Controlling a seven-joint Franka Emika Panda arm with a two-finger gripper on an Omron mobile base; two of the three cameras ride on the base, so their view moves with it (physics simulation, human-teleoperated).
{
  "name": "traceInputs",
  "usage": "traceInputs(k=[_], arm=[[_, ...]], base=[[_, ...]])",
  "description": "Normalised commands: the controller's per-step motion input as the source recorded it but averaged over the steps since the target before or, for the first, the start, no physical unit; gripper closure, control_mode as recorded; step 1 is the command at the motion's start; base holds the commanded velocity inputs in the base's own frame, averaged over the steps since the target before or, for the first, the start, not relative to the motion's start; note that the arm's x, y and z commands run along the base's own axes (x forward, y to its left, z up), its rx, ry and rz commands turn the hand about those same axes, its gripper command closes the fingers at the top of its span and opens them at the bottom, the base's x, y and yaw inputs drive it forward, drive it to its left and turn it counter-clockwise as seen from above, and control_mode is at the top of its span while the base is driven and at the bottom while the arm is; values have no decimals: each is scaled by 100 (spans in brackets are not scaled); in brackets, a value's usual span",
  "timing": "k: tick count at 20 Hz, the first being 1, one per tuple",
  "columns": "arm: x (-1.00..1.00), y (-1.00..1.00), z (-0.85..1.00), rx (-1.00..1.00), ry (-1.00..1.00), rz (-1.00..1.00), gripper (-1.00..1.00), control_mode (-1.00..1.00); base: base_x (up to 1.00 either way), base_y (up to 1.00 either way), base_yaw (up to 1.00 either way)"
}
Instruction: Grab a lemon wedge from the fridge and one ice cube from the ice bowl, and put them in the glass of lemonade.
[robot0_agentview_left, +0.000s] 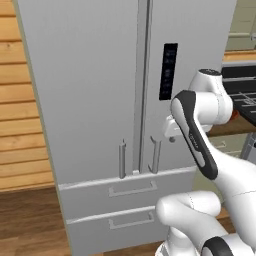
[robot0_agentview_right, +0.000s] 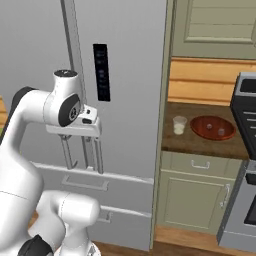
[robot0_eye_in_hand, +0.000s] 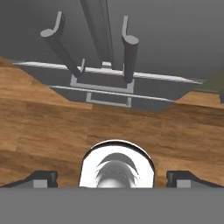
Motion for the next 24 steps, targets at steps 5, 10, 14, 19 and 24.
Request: traceInputs(k=[5, 10, 14, 19, 24], arm=[[0, 0, 0, 0, 0, 0, -100, 100], [0, 0, 0, 0, 0, 0, -100, 100], [0, 0, 0, 0, 0, 0, -100, 100], [0, 0, 0, 0, 0, 0, -100, 100], [0, 0, 0, 0, 0, 0, -100, 100]], base=[[-60, -1, 0], [-86, -7, 0], [-98, 0, -21], [-87, 0, -25], [-69, 0, -3]])
